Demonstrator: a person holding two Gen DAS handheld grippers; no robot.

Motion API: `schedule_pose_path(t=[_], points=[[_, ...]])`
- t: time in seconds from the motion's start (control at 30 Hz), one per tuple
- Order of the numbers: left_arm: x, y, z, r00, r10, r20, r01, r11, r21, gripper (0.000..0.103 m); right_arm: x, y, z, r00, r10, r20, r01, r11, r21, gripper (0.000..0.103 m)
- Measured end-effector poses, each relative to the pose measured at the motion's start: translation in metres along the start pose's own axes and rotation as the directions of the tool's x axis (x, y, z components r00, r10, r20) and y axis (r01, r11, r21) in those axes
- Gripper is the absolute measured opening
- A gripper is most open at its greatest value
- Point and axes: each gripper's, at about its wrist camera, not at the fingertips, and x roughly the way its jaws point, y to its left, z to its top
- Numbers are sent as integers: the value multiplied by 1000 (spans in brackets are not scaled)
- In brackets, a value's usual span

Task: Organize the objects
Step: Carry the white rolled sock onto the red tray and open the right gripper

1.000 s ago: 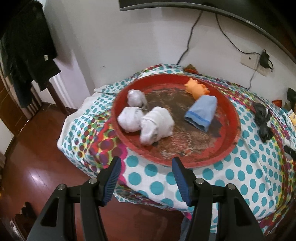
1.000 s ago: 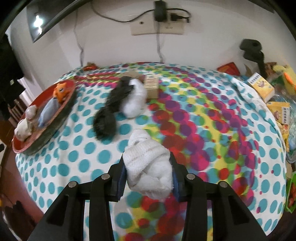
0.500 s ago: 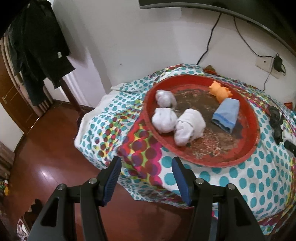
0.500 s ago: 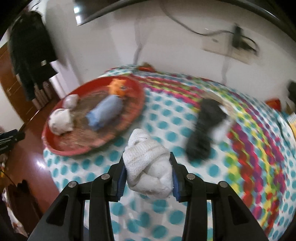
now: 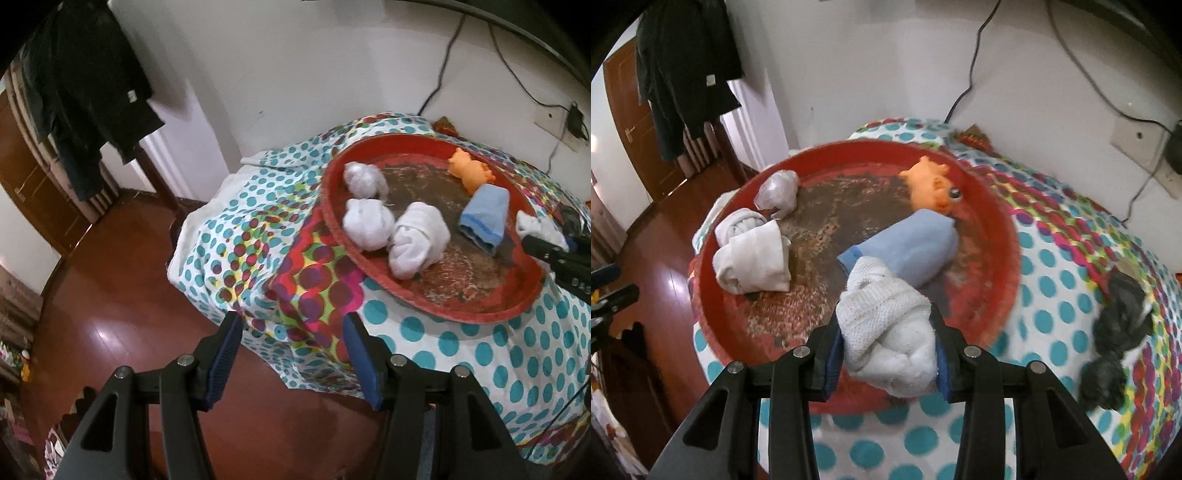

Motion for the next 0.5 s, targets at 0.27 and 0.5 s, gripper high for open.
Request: schedule_pose_path(t=[0.27,0.5], points=[[15,18,-3,998,12,-57,-15,999,-53,58,42,4,14,999,-31,-39,31,1000,-4,38],[16,19,-5,998,9,-66,-12,999,-44,58,61,-7,39,995,-96,-33,96,995,-3,38]])
